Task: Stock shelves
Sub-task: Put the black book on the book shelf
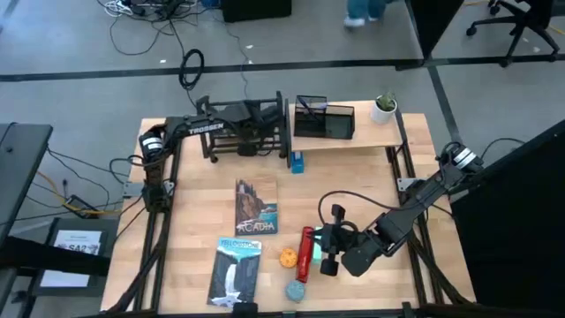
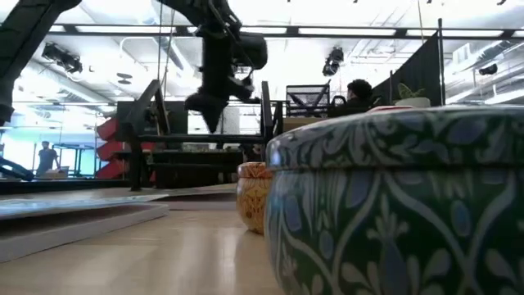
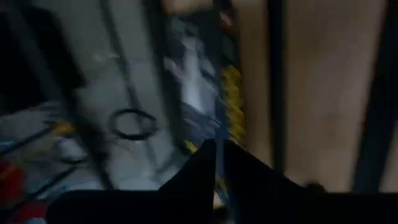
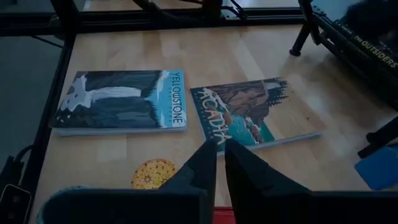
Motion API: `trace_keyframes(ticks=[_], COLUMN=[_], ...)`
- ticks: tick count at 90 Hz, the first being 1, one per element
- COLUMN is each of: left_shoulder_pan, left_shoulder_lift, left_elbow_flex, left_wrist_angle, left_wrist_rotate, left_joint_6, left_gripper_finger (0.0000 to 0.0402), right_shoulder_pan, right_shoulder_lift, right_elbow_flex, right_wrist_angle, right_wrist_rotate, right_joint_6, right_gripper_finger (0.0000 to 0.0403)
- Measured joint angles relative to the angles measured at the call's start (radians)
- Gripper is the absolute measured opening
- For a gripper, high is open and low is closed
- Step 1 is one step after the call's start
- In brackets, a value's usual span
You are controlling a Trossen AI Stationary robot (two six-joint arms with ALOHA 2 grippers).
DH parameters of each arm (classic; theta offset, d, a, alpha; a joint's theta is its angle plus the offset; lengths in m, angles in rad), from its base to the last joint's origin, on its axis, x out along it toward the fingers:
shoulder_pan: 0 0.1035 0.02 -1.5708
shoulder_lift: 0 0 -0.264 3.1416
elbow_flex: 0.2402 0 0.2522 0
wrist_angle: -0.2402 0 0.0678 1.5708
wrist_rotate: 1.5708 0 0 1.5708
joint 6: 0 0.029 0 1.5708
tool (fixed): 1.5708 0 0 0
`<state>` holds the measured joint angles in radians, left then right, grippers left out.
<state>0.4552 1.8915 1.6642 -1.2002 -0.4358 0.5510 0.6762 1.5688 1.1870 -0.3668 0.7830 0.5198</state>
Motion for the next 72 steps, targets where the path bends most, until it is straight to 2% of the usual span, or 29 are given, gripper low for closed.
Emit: trace_keyframes(ticks=[6, 23, 36, 46, 56, 72], left_shoulder_pan=[0.017, 0.051, 0.063, 0.066, 0.069, 0.080], left_shoulder_lift=[0.000, -0.002, -0.002, -0.001, -0.003, -0.007], left_elbow_flex=[0.000, -0.032, -0.093, -0.130, -0.169, -0.231], left_wrist_angle=[-0.018, 0.088, 0.185, 0.239, 0.305, 0.373], left_wrist_rotate=[0.048, 0.055, 0.050, 0.004, 0.007, 0.012], left_joint_6=[0.000, 0.020, 0.059, 0.066, 0.066, 0.052], left_gripper_finger=[0.0058, 0.0151, 0.0195, 0.0205, 0.0206, 0.0188], right_shoulder_pan=[-0.003, -0.011, -0.011, -0.012, -0.017, -0.025], right_shoulder_lift=[0.000, 0.000, 0.000, 0.000, 0.000, 0.000], right_elbow_flex=[0.000, 0.000, 0.000, 0.000, 0.000, 0.000], right_wrist_angle=[0.000, 0.007, 0.013, 0.013, 0.014, 0.014], right_wrist_rotate=[0.000, 0.000, 0.000, 0.000, 0.000, 0.000], right_joint_6=[0.000, -0.006, -0.007, -0.008, -0.025, -0.026], right_gripper_finger=[0.0006, 0.0007, 0.0007, 0.0007, 0.0007, 0.0007])
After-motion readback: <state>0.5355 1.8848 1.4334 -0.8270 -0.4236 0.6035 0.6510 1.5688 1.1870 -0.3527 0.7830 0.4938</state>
